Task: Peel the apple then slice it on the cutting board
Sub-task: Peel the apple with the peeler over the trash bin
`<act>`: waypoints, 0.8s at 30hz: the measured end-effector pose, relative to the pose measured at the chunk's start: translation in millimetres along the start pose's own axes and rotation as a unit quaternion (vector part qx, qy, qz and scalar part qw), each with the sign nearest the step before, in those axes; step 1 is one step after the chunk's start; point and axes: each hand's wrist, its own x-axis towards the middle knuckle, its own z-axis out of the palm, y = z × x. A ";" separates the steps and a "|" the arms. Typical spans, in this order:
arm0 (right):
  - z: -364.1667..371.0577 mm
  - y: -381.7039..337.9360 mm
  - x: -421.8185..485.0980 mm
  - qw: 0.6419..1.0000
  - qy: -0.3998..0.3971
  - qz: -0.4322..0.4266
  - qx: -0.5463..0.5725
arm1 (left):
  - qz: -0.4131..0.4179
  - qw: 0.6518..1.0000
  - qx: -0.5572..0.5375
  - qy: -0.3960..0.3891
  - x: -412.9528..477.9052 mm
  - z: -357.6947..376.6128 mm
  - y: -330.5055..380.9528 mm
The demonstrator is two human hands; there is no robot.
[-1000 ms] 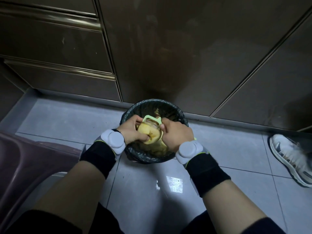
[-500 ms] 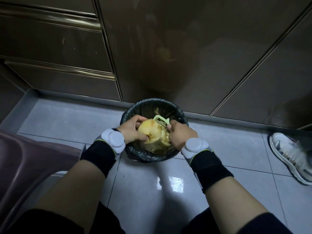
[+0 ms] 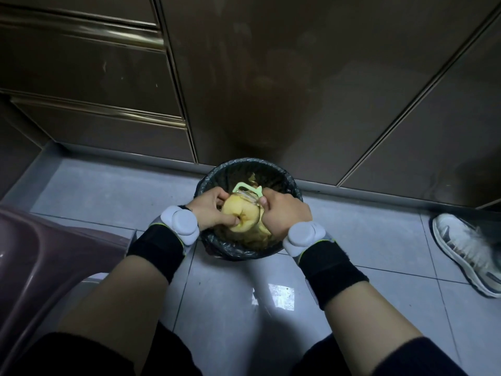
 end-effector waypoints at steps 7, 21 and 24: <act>8.8 21.3 2.9 0.990 -0.110 0.088 -0.016 | 0.001 0.997 -0.072 -0.022 -7.1 1.3 7.6; -3.9 -3.4 -9.6 0.996 -0.003 -0.090 0.001 | -0.058 0.990 -0.128 0.023 -8.6 3.7 7.1; -3.1 -8.4 -11.1 0.994 -0.002 -0.101 -0.033 | -0.053 0.993 -0.102 0.020 -10.6 6.0 10.5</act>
